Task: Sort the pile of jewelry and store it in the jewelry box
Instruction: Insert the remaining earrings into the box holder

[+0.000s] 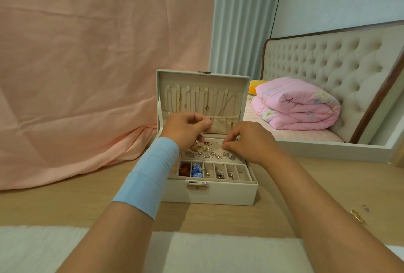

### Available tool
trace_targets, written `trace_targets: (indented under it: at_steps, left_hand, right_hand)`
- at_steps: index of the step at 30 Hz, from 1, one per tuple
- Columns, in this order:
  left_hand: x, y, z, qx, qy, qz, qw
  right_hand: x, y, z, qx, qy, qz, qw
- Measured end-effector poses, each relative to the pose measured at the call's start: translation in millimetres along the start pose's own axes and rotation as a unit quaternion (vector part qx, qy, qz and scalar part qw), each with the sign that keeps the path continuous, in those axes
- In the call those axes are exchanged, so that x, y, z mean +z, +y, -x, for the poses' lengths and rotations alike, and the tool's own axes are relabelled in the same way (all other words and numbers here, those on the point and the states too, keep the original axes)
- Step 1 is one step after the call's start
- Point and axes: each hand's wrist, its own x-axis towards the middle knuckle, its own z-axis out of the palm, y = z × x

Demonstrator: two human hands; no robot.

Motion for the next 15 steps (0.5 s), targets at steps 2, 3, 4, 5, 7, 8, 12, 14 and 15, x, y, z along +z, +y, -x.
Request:
trace_targets:
  at_steps: [2, 3, 4, 5, 7, 8, 12, 14, 15]
  left_hand:
    - [-0.4, -0.6, 0.6, -0.001, -0.016, -0.007, 1.0]
    - [-0.7, -0.2, 1.2, -0.003, -0.027, -0.009, 1.0]
    - [-0.9, 0.1, 1.7, -0.006, -0.038, -0.009, 0.999]
    - [-0.8, 0.6, 2.2, -0.007, -0.045, -0.01, 0.999]
    - [0.6, 1.5, 2.7, -0.007, -0.044, -0.018, 0.999]
    - [1.6, 2.1, 2.8, -0.009, -0.037, -0.02, 0.999]
    - [5.7, 5.0, 3.8, -0.028, -0.007, 0.003, 1.0]
    - [6.8, 6.3, 4.8, -0.033, -0.005, 0.023, 0.999]
    - [7.2, 7.0, 5.6, -0.036, -0.005, 0.036, 0.999]
  right_hand:
    - [-0.8, 1.2, -1.4, -0.008, -0.017, 0.017, 1.0]
    - [-1.3, 1.5, -1.8, -0.012, -0.029, 0.019, 0.999]
    - [-1.4, 1.7, -2.3, -0.013, -0.04, 0.016, 0.999]
    - [-1.2, 2.3, -2.9, -0.013, -0.046, 0.011, 0.999]
    - [-0.8, 4.2, -4.0, -0.014, -0.048, -0.007, 0.999]
    - [-1.7, 4.9, -4.3, -0.018, -0.039, -0.027, 0.999]
    - [-15.8, 0.6, -4.7, -0.068, 0.022, -0.192, 0.979]
    - [-23.4, -5.5, -2.1, -0.102, 0.002, -0.248, 0.963]
    - [-25.1, -8.0, -1.0, -0.112, -0.005, -0.259, 0.959]
